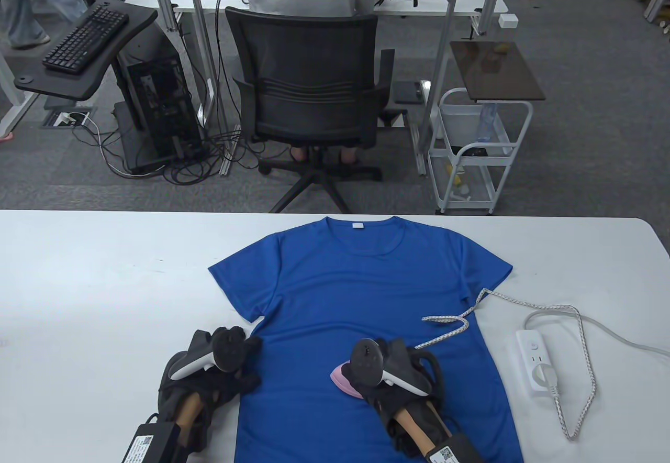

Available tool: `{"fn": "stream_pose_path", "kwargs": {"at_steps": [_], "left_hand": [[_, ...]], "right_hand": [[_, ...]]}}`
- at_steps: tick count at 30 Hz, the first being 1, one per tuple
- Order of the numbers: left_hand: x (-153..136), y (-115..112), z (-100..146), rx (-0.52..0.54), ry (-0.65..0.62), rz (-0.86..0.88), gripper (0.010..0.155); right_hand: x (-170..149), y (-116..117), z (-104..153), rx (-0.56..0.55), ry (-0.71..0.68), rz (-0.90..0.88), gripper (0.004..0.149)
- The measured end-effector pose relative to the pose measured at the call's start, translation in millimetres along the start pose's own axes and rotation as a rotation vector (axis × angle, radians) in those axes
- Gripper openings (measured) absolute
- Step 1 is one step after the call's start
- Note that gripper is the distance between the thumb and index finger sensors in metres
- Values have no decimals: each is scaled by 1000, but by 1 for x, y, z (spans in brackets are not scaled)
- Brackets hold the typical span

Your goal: Iron t-shirt with electric iron on table

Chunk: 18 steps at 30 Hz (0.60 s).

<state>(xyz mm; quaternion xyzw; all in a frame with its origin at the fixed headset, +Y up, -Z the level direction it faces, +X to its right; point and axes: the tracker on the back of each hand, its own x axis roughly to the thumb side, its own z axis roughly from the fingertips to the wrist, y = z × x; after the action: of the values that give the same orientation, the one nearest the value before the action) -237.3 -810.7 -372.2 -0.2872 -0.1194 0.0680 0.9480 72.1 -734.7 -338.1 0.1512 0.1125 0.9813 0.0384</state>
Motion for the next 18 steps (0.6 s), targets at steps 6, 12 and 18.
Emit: {"fn": "stream_pose_path", "kwargs": {"at_steps": [6,12,18], "left_hand": [[0,0,0,-2,-1,5,78],[0,0,0,-3,-2,5,78],[0,0,0,-5,-4,10,78]], "right_hand": [[2,-3,-4,5,38,17,64],[-6,-5,-24,-40,147,8,64],[-18,-8,-47,-85,230,-11,64]]}}
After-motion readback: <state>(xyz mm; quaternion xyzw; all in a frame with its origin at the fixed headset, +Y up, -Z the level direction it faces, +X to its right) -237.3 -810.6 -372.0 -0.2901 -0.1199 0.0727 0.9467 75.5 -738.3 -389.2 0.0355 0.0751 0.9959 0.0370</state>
